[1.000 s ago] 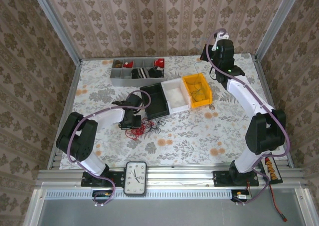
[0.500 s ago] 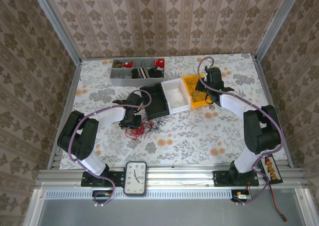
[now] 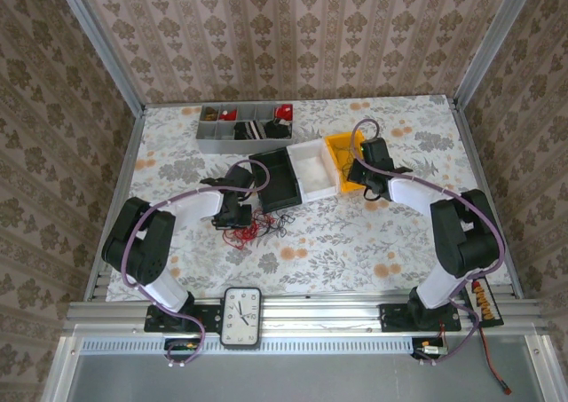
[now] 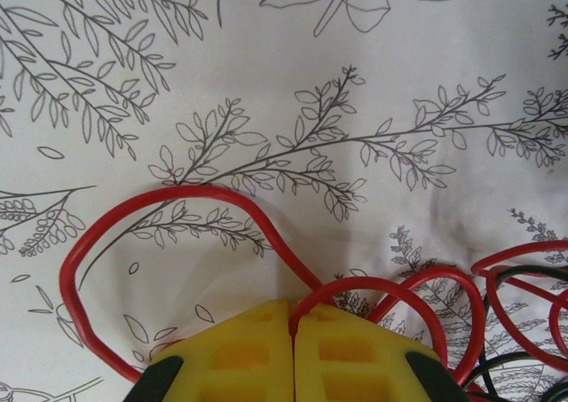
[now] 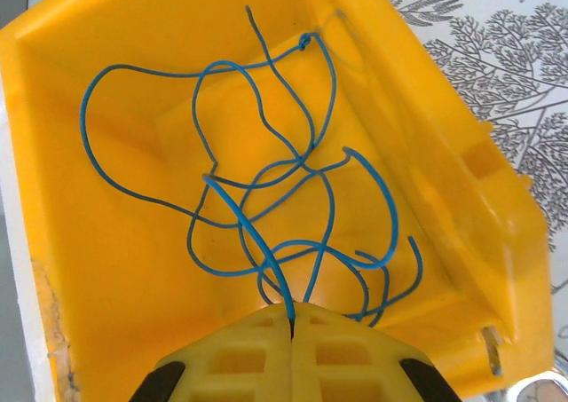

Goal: Untangle the cables

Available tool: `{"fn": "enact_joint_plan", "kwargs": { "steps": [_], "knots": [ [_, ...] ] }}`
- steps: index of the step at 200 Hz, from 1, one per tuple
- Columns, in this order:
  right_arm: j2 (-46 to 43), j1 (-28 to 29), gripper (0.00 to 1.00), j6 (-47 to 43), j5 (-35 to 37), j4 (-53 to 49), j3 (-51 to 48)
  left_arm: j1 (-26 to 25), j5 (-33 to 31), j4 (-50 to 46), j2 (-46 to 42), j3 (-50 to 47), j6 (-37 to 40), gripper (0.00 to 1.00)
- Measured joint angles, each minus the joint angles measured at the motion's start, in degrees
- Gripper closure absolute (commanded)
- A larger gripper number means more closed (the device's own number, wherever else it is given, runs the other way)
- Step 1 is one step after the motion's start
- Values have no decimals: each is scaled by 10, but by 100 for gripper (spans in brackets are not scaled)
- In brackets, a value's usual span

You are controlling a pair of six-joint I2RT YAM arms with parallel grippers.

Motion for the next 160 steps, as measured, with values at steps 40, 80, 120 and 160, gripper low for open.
{"fn": "enact_joint_plan", "kwargs": {
  "steps": [40,80,120,160],
  "knots": [
    [-18,0,96,7,2,0,-10,0,0,12,-8,-10,0,100],
    [-7,0,71,4,3,-3,22,0,0,18,-13,-15,1,100],
    [-8,0,50,5,4,9,40,0,0,19,-14,-16,1,100],
    [-75,2,46,4,19,16,2,0,0,19,-14,-16,1,100]
  ]
}}
